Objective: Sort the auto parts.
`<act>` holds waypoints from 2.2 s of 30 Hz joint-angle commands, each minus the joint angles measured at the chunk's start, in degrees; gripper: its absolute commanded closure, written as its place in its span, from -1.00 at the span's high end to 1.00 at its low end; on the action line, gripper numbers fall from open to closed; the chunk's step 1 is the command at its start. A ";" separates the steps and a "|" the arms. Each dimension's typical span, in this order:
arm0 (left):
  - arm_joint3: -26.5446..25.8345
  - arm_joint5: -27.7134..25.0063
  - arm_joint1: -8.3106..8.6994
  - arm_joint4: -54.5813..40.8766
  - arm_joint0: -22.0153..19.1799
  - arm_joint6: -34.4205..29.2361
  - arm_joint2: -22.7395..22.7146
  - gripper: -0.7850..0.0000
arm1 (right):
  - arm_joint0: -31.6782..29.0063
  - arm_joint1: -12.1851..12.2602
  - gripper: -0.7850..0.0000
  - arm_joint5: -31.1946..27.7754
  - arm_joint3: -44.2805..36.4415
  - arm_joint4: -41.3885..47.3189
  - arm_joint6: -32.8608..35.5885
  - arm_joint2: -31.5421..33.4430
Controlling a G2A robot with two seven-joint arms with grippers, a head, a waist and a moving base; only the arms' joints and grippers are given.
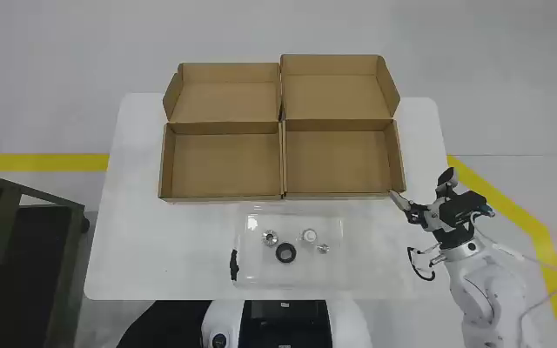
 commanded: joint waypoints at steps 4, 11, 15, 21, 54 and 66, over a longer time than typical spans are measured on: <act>0.00 0.00 0.00 0.00 0.00 0.00 0.00 1.00 | 0.00 0.00 1.00 0.00 0.00 0.00 0.00 0.00; 0.00 0.00 0.00 0.00 0.00 0.00 0.00 1.00 | 0.00 0.00 1.00 0.00 0.00 0.00 0.00 0.00; 0.00 0.00 0.00 0.00 0.00 0.00 0.00 1.00 | 0.00 0.00 1.00 0.00 0.00 0.00 0.00 0.00; 0.00 0.00 0.00 0.00 0.00 0.00 0.00 1.00 | 0.25 0.14 1.00 -0.59 -0.74 -1.47 1.87 -0.95; 0.00 0.00 0.00 0.00 0.00 0.00 0.00 1.00 | 3.57 2.63 1.00 -21.61 -10.10 -14.21 22.93 -19.91; 0.00 0.00 0.00 0.00 0.00 0.00 0.00 1.00 | 7.74 2.90 1.00 -21.34 -6.50 -14.39 28.46 -25.58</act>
